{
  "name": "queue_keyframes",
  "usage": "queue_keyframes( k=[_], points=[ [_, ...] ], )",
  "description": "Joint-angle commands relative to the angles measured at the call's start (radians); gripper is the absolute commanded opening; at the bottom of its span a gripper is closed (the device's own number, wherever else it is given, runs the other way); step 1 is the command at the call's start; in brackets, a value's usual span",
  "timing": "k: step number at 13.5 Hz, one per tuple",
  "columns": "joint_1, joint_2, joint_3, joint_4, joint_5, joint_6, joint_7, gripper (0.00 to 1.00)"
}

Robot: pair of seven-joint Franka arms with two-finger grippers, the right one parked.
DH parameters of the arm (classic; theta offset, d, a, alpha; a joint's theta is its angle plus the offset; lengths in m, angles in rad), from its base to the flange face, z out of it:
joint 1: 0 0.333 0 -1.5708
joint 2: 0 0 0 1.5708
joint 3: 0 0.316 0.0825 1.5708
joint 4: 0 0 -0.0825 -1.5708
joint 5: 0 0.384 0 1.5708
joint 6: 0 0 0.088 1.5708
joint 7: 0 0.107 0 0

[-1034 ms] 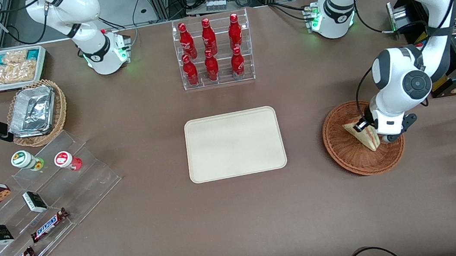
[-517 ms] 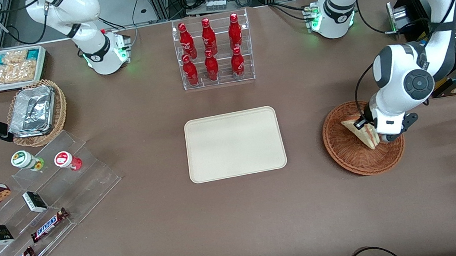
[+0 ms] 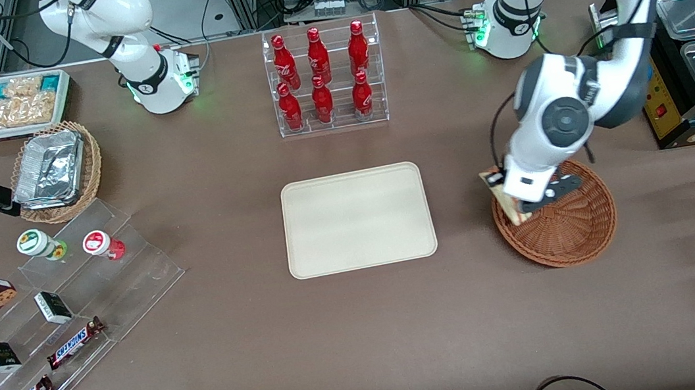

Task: Place sandwich from basket to tray
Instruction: 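Lift the sandwich out of the basket toward the beige tray, then lower the sandwich onto the tray center and open the left gripper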

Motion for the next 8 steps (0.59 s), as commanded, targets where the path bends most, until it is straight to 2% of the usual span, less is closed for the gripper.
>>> queue_keyframes(
  k=[1, 8],
  points=[
    [-0.092, 0.068, 0.010, 0.117, 0.001, -0.051, 0.001, 0.00],
    [-0.284, 0.263, 0.010, 0.358, -0.007, -0.054, -0.002, 0.00]
  ],
)
